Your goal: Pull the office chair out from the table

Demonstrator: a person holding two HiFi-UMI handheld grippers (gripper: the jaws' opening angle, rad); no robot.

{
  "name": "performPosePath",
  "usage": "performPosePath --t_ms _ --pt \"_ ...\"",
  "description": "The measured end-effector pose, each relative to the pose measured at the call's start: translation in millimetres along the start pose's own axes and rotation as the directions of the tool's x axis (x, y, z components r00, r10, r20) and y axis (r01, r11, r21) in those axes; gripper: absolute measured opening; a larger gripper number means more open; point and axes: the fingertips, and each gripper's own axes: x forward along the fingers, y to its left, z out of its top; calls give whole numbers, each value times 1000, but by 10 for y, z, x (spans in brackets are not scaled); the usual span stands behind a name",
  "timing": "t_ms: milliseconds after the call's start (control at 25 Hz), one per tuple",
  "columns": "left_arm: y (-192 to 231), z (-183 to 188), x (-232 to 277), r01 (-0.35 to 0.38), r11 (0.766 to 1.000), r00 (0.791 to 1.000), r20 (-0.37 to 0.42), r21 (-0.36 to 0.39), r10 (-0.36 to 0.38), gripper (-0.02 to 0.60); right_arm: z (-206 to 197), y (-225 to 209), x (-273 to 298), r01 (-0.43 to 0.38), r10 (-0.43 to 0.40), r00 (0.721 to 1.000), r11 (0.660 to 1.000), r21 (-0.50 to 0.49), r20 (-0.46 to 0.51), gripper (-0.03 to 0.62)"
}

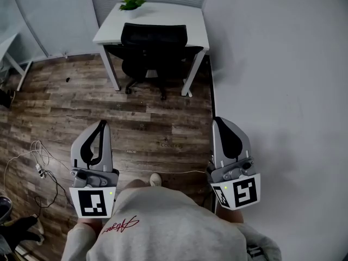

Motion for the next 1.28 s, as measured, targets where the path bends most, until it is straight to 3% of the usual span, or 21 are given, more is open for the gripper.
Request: performPosePath --t_ms 240,600,1280 --pt "37 -128 71 -34 999 999 -41 2 34 2 -115 -121 121 -15 15 1000 1000 16 2 -2" --pt "129 -163 403 -22 1000 1000 -11 11 22 2 -204 -259 350 -2 2 1000 1000 14 6 -2" --pt "741 -363 1319 -32 999 999 22 -11 33 2 -363 -557 1316 18 -18 1000 1000 -7 -1 -2"
